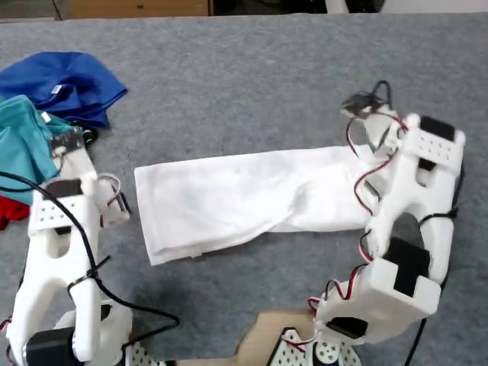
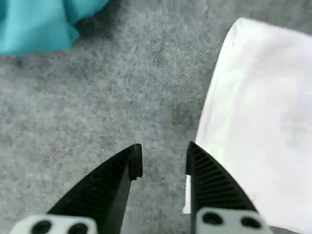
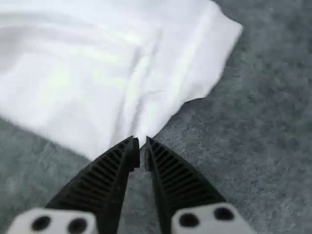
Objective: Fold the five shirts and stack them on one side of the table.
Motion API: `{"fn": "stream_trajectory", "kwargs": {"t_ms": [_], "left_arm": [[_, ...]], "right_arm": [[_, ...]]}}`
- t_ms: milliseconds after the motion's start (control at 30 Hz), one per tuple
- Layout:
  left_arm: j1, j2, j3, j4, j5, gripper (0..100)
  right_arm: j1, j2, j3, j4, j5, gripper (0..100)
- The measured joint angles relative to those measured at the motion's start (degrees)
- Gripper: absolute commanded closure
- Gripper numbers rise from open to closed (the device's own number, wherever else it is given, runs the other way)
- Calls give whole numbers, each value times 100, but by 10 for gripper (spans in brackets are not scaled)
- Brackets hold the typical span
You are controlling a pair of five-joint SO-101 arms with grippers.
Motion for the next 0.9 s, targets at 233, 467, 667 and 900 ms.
{"fn": "stream_trajectory", "kwargs": {"t_ms": [233,467,667,900], "left_arm": [[545,1169,-686,281,448,743],[1116,2602,-1582,290,1389,742],[1020,3684,-2092,290,1468,743],[985,4413,-2585,325,1477,890]], "right_arm": [[510,527,457,-2514,-2092,986],[782,1231,97,-2936,-2251,986],[774,1371,-53,-2936,-2251,986],[774,1371,-62,-2936,-2251,986]]}}
